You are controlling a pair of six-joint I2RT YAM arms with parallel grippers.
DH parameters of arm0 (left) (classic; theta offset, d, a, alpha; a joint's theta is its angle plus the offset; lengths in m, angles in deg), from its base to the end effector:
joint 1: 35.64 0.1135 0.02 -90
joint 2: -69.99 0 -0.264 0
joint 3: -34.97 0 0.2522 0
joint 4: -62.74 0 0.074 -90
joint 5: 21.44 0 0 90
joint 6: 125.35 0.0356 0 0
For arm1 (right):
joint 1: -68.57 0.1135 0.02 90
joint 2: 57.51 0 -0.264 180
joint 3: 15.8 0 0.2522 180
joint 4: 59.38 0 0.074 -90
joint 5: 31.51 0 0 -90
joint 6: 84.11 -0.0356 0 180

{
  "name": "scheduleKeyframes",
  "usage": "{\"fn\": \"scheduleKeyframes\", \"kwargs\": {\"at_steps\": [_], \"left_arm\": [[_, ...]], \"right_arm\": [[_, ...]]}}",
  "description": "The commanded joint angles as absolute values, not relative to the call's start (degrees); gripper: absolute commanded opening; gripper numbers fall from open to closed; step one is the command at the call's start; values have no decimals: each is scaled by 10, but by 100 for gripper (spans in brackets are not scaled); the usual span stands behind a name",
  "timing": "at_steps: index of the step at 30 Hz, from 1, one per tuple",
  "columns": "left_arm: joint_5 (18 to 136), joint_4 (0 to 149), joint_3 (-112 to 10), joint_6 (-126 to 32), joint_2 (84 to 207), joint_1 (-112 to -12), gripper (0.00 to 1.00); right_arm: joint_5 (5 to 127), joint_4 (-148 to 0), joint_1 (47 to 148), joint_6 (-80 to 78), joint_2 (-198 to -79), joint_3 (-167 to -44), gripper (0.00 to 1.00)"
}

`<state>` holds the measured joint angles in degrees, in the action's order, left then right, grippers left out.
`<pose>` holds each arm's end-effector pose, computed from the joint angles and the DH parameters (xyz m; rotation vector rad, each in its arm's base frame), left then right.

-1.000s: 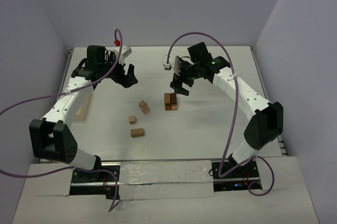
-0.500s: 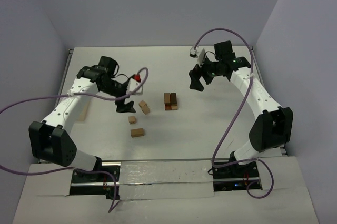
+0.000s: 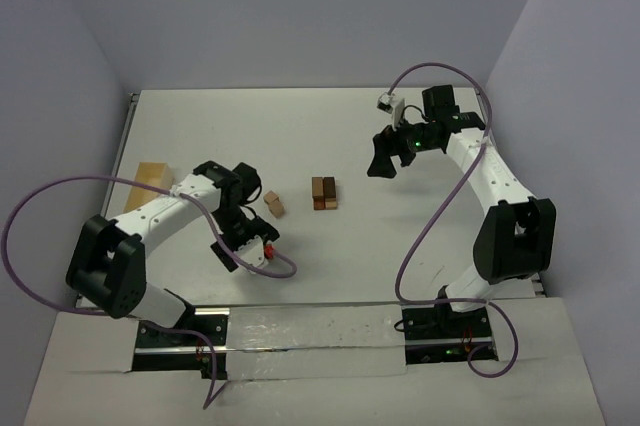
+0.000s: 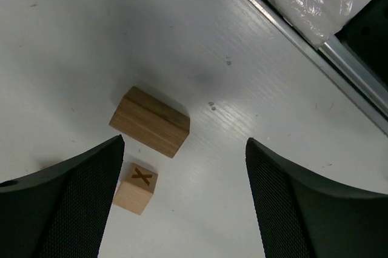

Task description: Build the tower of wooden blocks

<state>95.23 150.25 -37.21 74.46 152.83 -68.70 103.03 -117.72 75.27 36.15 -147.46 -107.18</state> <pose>0.1756 -0.1334 0.2241 2.7226 0.9660 -0.6648 0.3210 0.0629 0.3005 -1.0021 2.1089 0.7886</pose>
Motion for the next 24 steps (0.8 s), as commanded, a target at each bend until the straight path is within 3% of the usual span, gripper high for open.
{"fn": "scheduleKeyframes", "kwargs": {"at_steps": [1, 24], "left_arm": [[945, 1497, -414, 927, 1579, -710, 87], [875, 1364, -359, 1041, 1613, -739, 91]], "right_arm": [[1057, -1194, 753, 367, -1479, -1085, 100], [1107, -1213, 750, 395, -1468, -1065, 100]]}}
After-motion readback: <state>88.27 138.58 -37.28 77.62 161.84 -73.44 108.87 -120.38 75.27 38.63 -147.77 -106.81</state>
